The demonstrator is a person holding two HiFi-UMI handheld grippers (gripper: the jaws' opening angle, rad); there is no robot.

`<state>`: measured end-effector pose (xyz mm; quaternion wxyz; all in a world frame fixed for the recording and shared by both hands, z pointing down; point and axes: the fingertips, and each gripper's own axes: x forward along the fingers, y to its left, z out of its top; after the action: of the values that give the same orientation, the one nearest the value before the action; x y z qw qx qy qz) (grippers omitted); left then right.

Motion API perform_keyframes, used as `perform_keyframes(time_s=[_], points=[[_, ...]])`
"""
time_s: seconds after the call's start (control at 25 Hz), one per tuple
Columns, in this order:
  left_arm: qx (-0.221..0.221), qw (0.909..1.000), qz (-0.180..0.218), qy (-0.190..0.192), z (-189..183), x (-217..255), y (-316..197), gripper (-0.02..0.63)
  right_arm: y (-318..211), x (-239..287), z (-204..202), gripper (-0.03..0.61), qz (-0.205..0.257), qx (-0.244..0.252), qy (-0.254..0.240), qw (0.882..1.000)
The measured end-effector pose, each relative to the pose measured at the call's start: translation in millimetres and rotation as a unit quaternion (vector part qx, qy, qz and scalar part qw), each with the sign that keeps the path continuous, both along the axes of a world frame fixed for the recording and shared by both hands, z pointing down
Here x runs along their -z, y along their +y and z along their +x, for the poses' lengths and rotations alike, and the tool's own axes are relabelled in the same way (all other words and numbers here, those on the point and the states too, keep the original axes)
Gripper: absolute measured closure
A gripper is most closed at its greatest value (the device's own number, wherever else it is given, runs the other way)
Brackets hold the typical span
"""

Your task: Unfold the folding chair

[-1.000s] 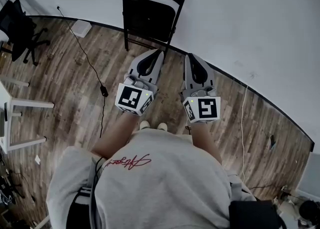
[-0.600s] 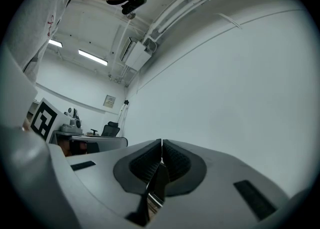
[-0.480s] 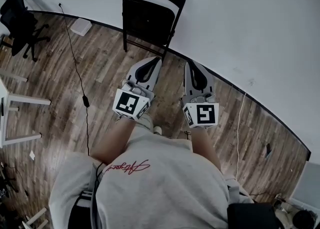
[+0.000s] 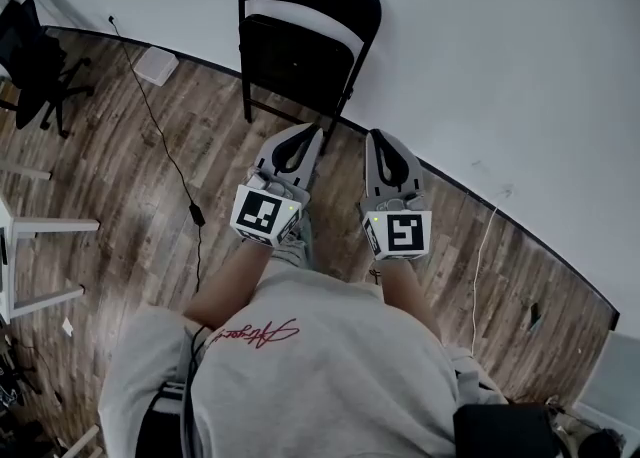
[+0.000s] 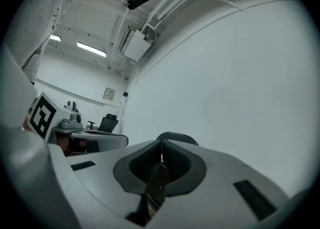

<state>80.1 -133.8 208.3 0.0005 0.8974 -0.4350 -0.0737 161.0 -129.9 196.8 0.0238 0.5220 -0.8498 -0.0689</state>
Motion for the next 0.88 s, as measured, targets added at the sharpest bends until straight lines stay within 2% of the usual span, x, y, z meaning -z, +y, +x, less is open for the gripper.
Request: perform_keyframes(time_s=[0.16,0.24,0.32,0.4,0.48,0.6,0.68,0.76,0.84,0.88], points=[[-0.033,0.9992,-0.009,-0.022,-3,-10,-72,0.597,-74,-9,-6,0.561,-0.012,-0.018,0.007,1.0],[-0.07,0.9967,-0.032,-0.023,-2,-15,-105,0.597,-105,-14,-8,0.561,-0.019,-0.031,0.011,0.999],[-0.13,0.988,-0.082,-0.019,5,-27,-131,0.597,-131,-19,-8,0.561,-0.025,-0.044,0.011,0.999],[-0.175,0.9784,-0.107,-0.024,13,-37,-153,0.597,-154,-24,-7,0.561,-0.035,-0.056,0.01,0.998],[-0.195,0.9761,-0.092,-0.028,18,-40,-170,0.595,-170,-32,-6,0.561,-0.049,-0.059,0.014,0.997],[-0.191,0.9799,-0.055,-0.012,25,-35,-190,0.579,-185,-50,-1,0.551,-0.074,-0.058,0.019,0.995],[-0.18,0.9829,-0.037,-0.005,29,-32,-208,0.331,-196,-61,7,0.458,-0.091,-0.066,0.019,0.993],[-0.177,0.9838,-0.021,-0.023,30,-36,-227,0.297,-207,-74,17,0.431,-0.102,-0.08,0.023,0.991],[-0.182,0.9803,-0.008,-0.076,29,-50,-251,0.279,-219,-92,25,0.418,-0.119,-0.088,0.029,0.989],[-0.189,0.9757,-0.006,-0.112,28,-62,-265,0.275,-226,-102,29,0.414,-0.13,-0.09,0.031,0.987]])
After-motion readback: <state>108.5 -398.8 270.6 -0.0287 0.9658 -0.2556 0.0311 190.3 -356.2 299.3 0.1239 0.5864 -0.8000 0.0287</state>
